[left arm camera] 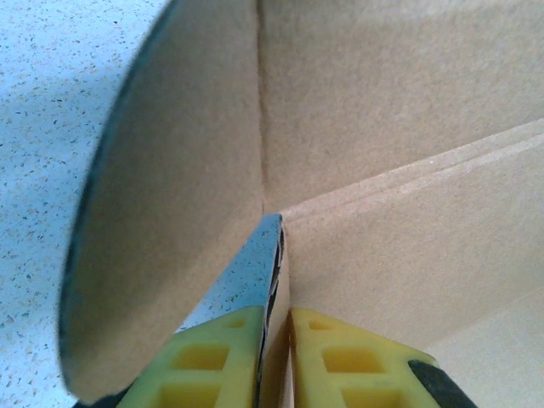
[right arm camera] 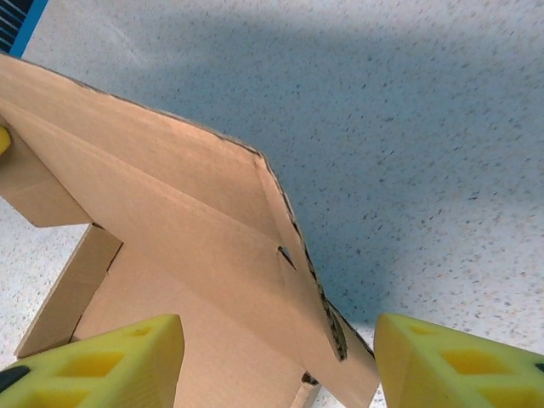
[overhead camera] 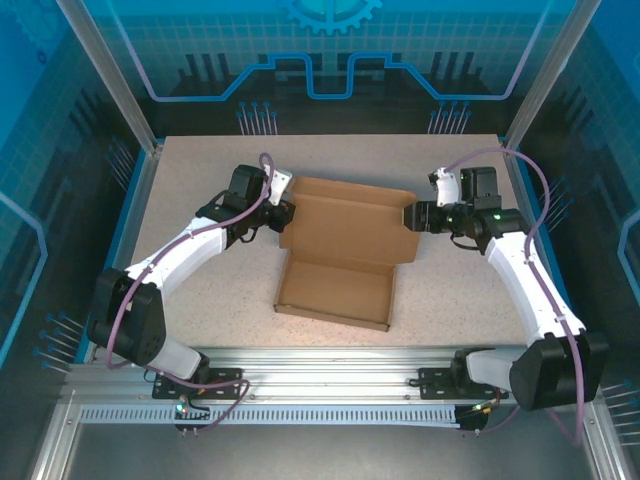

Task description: Fold the paper box

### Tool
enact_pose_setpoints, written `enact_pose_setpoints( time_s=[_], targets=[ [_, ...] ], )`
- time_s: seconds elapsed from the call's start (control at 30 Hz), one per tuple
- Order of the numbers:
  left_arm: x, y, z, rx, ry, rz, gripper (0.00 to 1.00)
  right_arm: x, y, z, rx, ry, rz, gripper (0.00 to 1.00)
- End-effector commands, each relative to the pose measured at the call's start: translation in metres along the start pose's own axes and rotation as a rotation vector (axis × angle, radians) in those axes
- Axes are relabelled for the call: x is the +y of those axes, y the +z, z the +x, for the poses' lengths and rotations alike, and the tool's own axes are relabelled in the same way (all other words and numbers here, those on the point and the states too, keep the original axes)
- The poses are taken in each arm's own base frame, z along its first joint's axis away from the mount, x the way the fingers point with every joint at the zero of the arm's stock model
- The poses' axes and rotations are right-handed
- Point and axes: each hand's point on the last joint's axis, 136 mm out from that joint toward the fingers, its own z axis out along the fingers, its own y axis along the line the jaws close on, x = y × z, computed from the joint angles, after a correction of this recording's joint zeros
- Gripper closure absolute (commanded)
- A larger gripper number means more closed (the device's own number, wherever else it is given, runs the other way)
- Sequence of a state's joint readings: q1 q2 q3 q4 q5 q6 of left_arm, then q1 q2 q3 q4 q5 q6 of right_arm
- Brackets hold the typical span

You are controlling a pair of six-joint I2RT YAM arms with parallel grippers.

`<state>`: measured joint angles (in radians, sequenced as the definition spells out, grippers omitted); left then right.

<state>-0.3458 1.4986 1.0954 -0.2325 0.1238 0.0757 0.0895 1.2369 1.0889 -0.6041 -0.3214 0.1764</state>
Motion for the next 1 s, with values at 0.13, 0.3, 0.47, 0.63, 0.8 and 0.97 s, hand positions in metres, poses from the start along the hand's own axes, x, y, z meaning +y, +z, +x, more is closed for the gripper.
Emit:
enact_pose_setpoints(
  time_s=[0.13, 0.3, 0.47, 0.63, 0.8, 0.97],
  targets=[
    [0.002, -0.009, -0.007, -0.032, -0.04, -0.007, 0.83, -0.01, 0.016, 0.012, 0.046, 0.032, -0.001, 0.39],
    [-0.004, -0.01, -0.01, -0.037, -0.071, 0.024, 0.8, -0.014, 0.024, 0.018, 0.065, 0.026, 0.022, 0.49],
    [-0.004, -0.01, -0.007, -0.034, -0.084, 0.025, 0.79, -0.018, 0.029, 0.021, 0.071, 0.027, 0.042, 0.52],
    [-0.006, -0.009, -0.003, -0.023, -0.096, 0.036, 0.8, -0.014, 0.032, 0.025, 0.089, 0.027, 0.025, 0.56],
    [-0.008, -0.01, -0.004, -0.026, -0.139, 0.046, 0.77, -0.012, 0.037, 0.032, 0.103, 0.021, 0.048, 0.63],
    [-0.012, -0.012, -0.002, -0.005, -0.16, 0.058, 0.77, -0.008, 0.037, 0.031, 0.095, 0.028, 0.068, 0.73]
  ],
)
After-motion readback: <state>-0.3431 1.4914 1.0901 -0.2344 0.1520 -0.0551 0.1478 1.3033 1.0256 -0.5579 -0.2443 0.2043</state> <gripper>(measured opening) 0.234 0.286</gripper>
